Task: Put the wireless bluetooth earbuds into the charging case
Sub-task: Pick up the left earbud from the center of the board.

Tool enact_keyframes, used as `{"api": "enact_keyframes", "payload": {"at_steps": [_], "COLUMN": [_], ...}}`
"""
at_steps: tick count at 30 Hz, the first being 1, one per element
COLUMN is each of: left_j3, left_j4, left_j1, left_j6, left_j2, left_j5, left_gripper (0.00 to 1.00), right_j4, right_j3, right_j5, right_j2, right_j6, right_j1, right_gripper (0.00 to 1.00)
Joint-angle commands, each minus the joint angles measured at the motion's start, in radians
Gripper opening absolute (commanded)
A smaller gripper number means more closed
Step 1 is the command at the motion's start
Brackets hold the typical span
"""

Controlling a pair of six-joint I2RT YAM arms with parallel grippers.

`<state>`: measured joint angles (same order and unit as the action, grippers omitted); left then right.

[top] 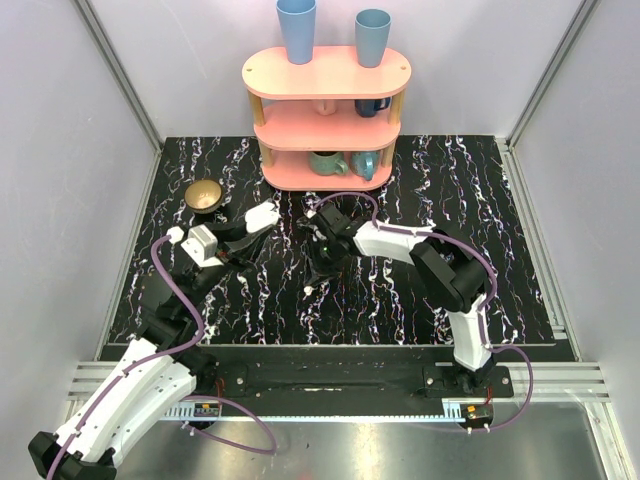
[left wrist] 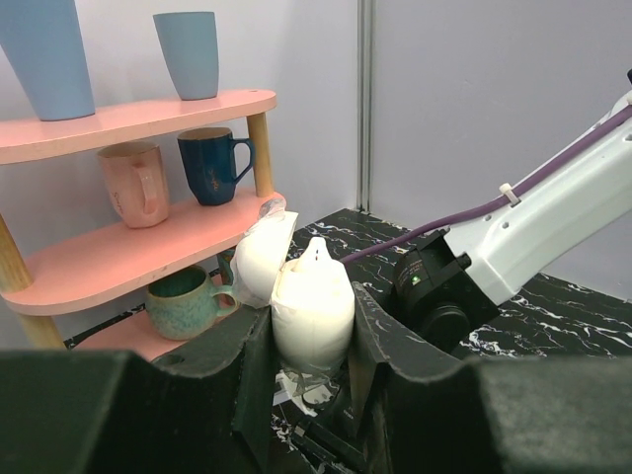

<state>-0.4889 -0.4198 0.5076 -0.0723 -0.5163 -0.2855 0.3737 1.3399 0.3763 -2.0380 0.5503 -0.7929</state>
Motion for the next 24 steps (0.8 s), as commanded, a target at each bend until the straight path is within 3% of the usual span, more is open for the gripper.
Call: {"api": "enact_keyframes", "payload": {"at_steps": [1, 10, 14, 24], "left_j3": [-0.005, -0.004, -0.004, -0.007], "left_j4": [-0.045, -0.050, -0.056, -0.074], "left_j1": [-0.001, -0.001, 0.000, -0.001], "left_j6": [-0.011, -0.015, -0.017, -0.024], "left_j2": [0.015, 0.009, 0.004, -0.010], "left_j5": [0.022, 0.022, 0.020, 0.025], "left_gripper": [0.00, 0.00, 0.00, 0.00], "right_j4": [0.011, 0.027, 0.025, -0.093], "right_j3": [-0.002, -0.027, -0.053, -0.045], "right_j5": [-0.013, -0.060, -0.060, 0.065], "right_j2": [0.052, 0.078, 0.116, 0.194], "right_j6": [-0.024, -0.041, -0.058, -0.084], "right_j1": [0.006, 0.021, 0.031, 0.001], "right_gripper": [0.34, 0.28, 0.30, 0.34]}}
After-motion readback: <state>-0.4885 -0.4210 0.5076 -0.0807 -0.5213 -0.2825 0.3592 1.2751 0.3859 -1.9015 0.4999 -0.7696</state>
